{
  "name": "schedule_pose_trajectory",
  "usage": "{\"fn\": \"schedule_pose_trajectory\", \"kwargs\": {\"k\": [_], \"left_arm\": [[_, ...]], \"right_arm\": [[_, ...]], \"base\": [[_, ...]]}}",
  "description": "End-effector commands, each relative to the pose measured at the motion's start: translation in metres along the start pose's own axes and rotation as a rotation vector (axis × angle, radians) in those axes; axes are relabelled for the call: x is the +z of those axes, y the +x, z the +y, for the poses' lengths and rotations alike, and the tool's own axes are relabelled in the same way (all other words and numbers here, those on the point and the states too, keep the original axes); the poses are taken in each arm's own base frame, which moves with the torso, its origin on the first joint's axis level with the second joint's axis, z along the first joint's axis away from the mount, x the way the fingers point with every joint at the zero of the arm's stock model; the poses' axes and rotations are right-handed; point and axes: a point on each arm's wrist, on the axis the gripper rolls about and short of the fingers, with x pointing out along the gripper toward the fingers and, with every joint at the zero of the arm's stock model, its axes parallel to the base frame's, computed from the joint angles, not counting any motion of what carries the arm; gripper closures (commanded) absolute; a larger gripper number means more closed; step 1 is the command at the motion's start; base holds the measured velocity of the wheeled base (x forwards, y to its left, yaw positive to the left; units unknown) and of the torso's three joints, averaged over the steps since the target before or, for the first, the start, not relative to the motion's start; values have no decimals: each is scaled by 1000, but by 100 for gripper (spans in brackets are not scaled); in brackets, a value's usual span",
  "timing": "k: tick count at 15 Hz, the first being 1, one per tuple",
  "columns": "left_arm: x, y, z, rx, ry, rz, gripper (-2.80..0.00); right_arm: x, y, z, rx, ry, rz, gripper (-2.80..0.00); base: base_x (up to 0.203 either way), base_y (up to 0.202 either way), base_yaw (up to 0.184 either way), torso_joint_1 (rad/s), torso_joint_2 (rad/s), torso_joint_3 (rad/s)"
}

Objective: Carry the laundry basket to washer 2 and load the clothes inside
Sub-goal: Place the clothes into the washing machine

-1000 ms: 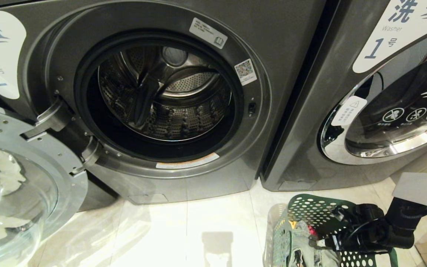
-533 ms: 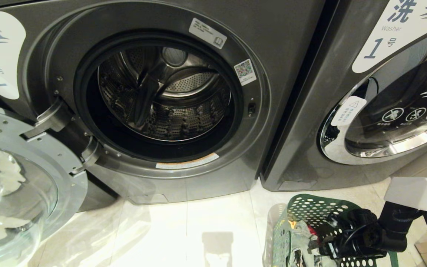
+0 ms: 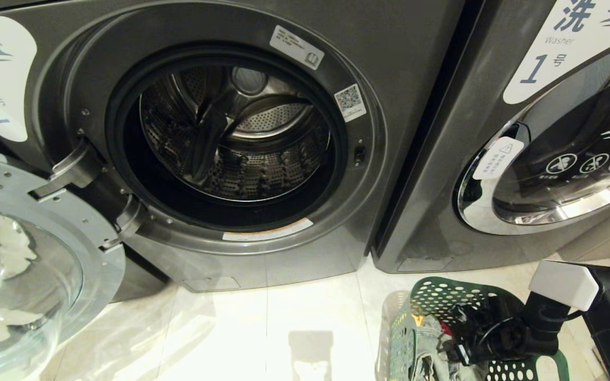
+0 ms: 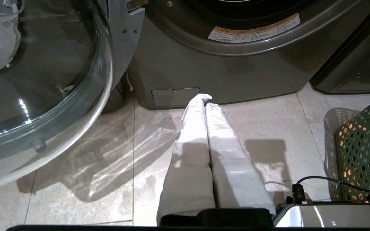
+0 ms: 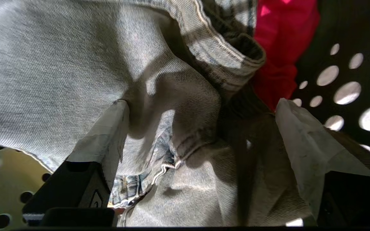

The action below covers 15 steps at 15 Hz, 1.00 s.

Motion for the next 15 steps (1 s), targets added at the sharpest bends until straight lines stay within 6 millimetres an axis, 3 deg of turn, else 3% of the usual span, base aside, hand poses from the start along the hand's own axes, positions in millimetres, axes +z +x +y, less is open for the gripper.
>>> {"fn": "schedule_pose_trajectory", "kwargs": {"k": [1,4,5,6,12,15], "left_arm": [[0,0,0,-1,0,0,0],[0,0,0,-1,0,-1,0],[0,0,0,-1,0,0,0],[0,0,0,1,0,-1,0],[0,0,0,1,0,-1,0],[0,0,0,1,0,1,0]], "right_arm": [[-11,12,1,14,2,26,-280],[-22,17,3,31,4,64,-280],[-26,19,4,37,7,75,-245],[-30,21,5,44,14,87,0],[-33,29,3,50,21,87,0],[-22,21,1,46,19,68,0]], "base": [[0,0,0,0,0,0],[0,0,0,0,0,0],[0,0,0,0,0,0],[0,0,0,0,0,0],[0,0,0,0,0,0],[0,0,0,0,0,0]]}}
